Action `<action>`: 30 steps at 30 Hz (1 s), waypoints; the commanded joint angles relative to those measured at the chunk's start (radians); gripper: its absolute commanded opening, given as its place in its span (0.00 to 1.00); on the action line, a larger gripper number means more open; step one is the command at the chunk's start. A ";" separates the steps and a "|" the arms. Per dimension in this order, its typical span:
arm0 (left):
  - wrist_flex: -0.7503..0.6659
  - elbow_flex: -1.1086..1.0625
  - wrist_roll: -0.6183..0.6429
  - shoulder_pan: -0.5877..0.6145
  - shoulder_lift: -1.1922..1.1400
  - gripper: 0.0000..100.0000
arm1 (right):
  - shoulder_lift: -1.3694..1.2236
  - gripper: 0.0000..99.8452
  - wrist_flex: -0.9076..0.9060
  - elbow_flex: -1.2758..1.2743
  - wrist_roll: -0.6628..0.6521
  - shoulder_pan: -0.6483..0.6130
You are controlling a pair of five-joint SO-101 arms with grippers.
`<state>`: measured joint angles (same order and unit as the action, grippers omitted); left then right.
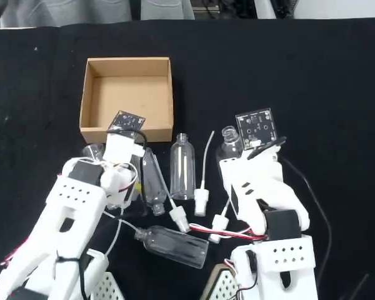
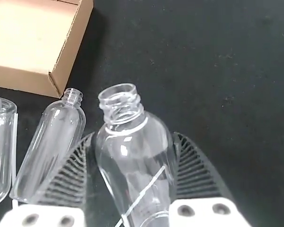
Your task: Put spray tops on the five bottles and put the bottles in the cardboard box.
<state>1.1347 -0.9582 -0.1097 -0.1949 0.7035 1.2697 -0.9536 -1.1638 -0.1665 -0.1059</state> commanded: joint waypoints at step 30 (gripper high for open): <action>-0.167 0.088 0.020 0.027 -0.334 0.16 | 0.024 0.07 0.031 0.004 0.006 0.032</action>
<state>0.9996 -0.9337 -0.1020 -0.1749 0.3874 1.2697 -0.9536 -1.1638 -0.1665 -0.1059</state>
